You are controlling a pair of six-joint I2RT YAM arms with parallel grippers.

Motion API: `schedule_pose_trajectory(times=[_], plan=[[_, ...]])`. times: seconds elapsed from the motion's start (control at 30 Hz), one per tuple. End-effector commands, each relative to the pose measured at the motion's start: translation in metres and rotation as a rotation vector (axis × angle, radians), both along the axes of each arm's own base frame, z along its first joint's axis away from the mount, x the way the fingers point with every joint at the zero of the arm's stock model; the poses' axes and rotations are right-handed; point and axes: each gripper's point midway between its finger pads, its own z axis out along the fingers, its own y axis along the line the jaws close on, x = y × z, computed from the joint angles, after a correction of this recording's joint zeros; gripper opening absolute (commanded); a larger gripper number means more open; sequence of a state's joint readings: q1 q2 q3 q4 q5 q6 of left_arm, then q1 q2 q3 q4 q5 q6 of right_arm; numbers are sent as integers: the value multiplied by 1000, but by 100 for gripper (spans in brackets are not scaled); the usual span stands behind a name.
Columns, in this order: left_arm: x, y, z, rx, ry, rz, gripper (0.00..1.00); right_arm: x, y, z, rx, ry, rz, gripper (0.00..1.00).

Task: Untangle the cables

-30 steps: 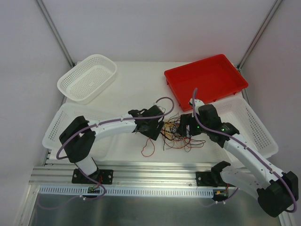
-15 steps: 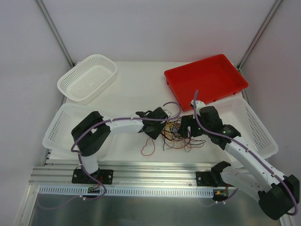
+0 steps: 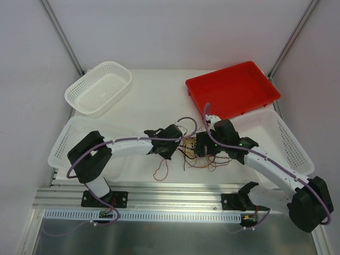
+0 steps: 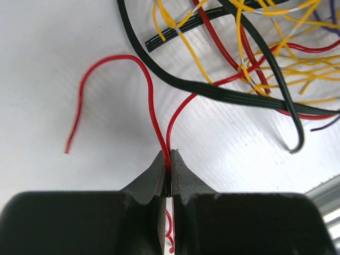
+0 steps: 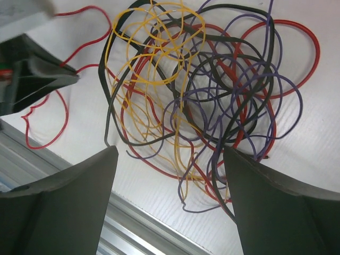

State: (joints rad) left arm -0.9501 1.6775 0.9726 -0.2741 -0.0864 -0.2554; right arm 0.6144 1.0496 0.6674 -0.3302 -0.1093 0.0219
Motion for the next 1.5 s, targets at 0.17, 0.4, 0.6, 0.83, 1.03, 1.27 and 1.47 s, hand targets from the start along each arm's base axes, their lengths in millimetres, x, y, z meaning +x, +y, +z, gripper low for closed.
schedule_pose_trajectory(times=[0.17, 0.4, 0.6, 0.83, 1.03, 1.27, 1.47], plan=[[-4, 0, 52, -136, -73, 36, 0, 38, 34, -2, 27, -50, -42, 84], [-4, 9, 100, -230, -166, 59, 0, 50, 17, -55, -143, 52, -169, 75], [9, 42, 176, -290, -369, 145, 0, 45, -9, -83, -216, 129, -255, 59], [20, 106, 269, -306, -579, 299, 0, 38, -36, -89, -227, 170, -339, 53], [25, 162, 347, -297, -761, 430, 0, 33, -55, -88, -211, 192, -391, 52], [28, 218, 411, -224, -931, 569, 0, 30, -65, -86, -197, 202, -425, 53], [30, 262, 433, -86, -1010, 684, 0, 26, -71, -86, -163, 216, -443, 53]])
